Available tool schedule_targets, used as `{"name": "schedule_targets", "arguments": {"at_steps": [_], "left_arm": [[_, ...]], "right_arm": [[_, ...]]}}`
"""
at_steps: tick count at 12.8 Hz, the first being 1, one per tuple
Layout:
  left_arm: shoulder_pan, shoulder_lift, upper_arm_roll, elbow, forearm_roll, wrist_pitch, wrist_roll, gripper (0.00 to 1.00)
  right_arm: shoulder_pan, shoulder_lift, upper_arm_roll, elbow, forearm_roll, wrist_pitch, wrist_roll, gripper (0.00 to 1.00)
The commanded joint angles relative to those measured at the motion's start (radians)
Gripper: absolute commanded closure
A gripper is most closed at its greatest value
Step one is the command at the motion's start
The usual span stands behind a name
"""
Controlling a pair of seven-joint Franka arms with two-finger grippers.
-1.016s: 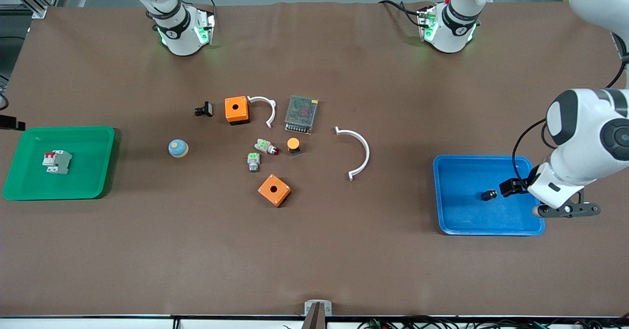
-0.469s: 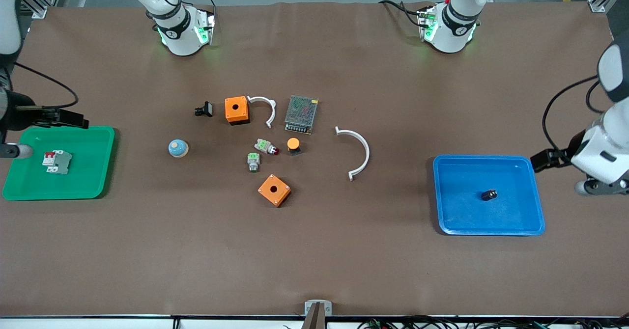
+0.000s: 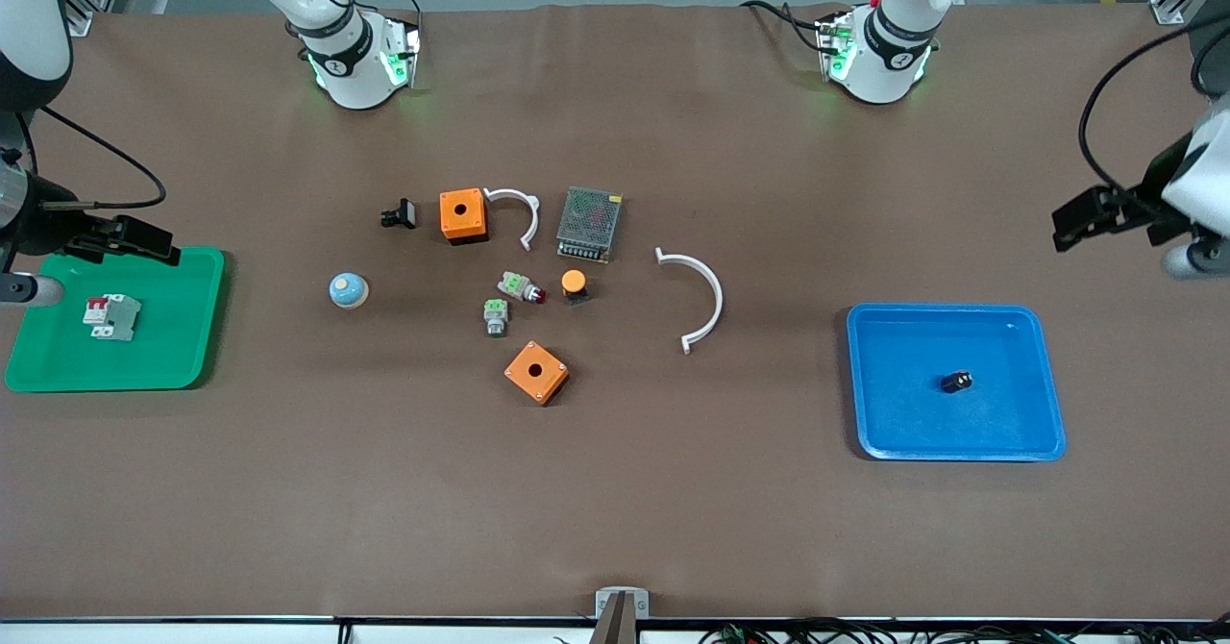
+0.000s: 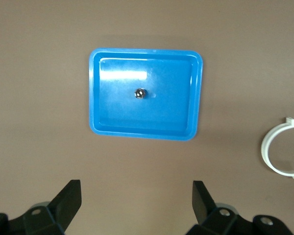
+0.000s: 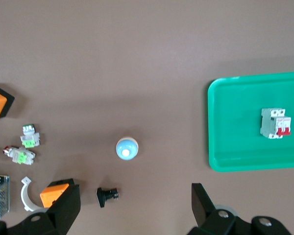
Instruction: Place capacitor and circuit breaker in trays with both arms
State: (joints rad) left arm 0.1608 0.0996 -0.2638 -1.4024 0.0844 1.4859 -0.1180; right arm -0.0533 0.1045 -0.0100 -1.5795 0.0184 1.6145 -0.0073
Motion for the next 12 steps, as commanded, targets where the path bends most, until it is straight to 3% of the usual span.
{"name": "schedule_targets", "arguments": {"at_steps": [1,6,9,12], "left_arm": [[-0.009,-0.086,0.006,-0.045,-0.049,-0.041,0.024,0.0],[-0.203,-0.178,0.194,-0.162,-0.109,-0.038,0.017,0.0],[-0.211,-0.21,0.196,-0.204,-0.106,-0.026,0.0,0.0],[-0.207,-0.21,0.19,-0.205,-0.068,-0.022,-0.002,0.0]], "right_arm": [[0.01,-0.019,-0.007,0.021,0.012,-0.005,-0.003,0.0],[0.003,-0.014,-0.011,0.102,0.014,-0.008,-0.003,0.0],[0.012,-0.025,-0.007,0.079,0.009,-0.002,-0.003,0.0],[0.013,-0.171,-0.007,-0.141,0.008,0.138,-0.003,0.0]]}}
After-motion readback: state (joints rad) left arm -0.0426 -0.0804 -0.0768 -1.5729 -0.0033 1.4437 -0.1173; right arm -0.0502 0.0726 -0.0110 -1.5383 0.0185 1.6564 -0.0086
